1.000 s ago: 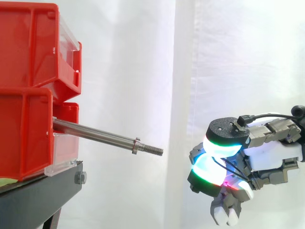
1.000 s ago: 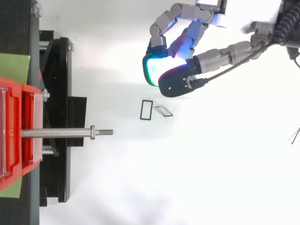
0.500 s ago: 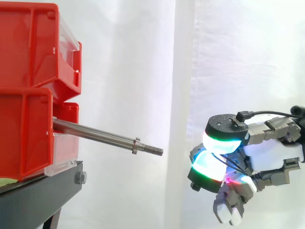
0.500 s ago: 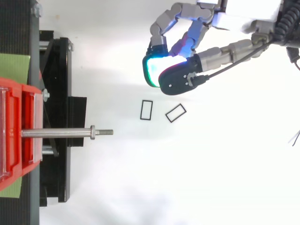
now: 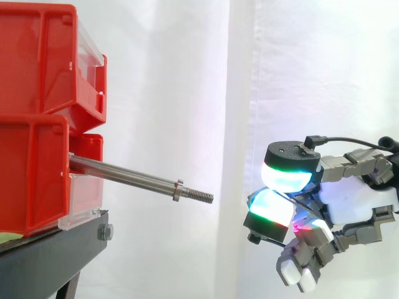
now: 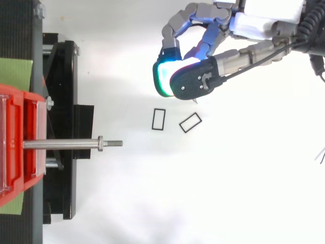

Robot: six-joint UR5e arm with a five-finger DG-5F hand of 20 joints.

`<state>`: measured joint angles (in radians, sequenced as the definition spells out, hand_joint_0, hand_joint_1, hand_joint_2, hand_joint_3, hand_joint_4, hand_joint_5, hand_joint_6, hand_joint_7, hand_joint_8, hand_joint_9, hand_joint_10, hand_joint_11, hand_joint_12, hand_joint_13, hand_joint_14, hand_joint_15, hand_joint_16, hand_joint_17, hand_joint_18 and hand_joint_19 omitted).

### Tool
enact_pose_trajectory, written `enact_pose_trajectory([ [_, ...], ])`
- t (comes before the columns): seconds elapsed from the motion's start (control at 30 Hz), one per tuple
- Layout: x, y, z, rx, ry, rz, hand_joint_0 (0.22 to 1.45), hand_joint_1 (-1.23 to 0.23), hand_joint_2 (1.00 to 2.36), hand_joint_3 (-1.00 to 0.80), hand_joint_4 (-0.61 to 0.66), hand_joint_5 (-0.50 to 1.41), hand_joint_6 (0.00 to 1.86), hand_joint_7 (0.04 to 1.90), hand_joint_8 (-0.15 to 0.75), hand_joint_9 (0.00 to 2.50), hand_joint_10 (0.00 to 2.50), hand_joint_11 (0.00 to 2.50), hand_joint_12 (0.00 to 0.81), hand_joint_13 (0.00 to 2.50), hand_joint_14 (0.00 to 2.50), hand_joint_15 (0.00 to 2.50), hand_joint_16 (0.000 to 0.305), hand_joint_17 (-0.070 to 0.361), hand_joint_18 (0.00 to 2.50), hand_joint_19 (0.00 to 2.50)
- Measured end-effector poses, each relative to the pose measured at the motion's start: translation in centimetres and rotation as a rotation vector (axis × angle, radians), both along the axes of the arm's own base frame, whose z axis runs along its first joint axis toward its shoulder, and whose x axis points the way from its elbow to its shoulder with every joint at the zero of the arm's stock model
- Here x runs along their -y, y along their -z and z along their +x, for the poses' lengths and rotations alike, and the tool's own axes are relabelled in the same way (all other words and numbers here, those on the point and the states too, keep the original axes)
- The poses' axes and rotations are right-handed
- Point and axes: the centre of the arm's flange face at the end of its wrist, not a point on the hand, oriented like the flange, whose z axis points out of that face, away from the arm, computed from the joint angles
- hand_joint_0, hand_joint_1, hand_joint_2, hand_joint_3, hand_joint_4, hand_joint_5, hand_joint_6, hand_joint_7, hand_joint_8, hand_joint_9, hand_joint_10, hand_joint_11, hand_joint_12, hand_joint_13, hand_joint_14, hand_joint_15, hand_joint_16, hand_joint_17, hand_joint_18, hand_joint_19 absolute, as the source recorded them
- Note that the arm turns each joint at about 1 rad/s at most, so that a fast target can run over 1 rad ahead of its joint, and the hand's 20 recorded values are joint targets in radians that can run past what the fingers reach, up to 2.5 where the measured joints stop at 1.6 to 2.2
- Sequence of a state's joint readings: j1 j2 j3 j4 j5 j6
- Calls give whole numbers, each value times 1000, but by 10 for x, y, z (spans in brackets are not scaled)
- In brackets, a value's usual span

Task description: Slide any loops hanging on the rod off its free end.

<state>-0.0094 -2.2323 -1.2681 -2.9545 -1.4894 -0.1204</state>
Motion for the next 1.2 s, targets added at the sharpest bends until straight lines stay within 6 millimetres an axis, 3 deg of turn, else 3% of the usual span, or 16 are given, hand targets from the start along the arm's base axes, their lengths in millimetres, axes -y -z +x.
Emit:
enact_pose_trajectory([
  [1.2,-1,0,0,0,-2,-6,588,-735,1018,18,33,-112,926,1044,326,1237,24,703,419,872,15,387,66,148,797,429],
])
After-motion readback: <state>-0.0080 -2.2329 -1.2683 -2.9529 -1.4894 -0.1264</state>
